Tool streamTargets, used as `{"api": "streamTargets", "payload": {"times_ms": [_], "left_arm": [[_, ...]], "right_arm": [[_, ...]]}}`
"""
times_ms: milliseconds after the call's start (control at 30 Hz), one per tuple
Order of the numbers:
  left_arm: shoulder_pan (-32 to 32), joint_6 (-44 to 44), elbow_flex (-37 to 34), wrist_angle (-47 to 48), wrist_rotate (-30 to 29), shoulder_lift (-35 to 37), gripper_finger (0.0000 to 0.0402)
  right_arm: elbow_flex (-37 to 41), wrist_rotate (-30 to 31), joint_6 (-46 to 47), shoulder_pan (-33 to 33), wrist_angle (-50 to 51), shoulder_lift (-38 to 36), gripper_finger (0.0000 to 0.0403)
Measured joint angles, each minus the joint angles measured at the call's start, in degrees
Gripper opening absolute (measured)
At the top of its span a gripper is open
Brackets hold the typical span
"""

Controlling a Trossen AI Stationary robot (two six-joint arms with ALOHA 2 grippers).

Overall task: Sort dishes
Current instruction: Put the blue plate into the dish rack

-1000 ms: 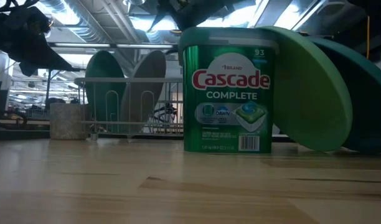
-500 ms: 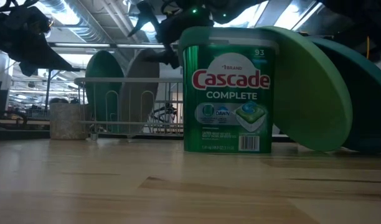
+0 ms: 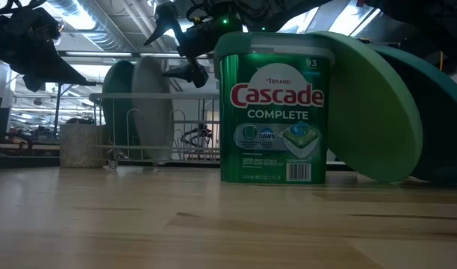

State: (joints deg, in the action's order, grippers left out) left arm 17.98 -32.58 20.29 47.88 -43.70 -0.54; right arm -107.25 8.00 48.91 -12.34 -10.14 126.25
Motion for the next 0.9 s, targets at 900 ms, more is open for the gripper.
{"api": "streamTargets", "payload": {"times_ms": [900], "left_arm": [[-0.02,0.01,0.02,-0.02,-0.01,0.0,0.0001]], "right_arm": [[0.01,-24.43,0.35,-1.76,-0.33,-0.06,0.0367]]}}
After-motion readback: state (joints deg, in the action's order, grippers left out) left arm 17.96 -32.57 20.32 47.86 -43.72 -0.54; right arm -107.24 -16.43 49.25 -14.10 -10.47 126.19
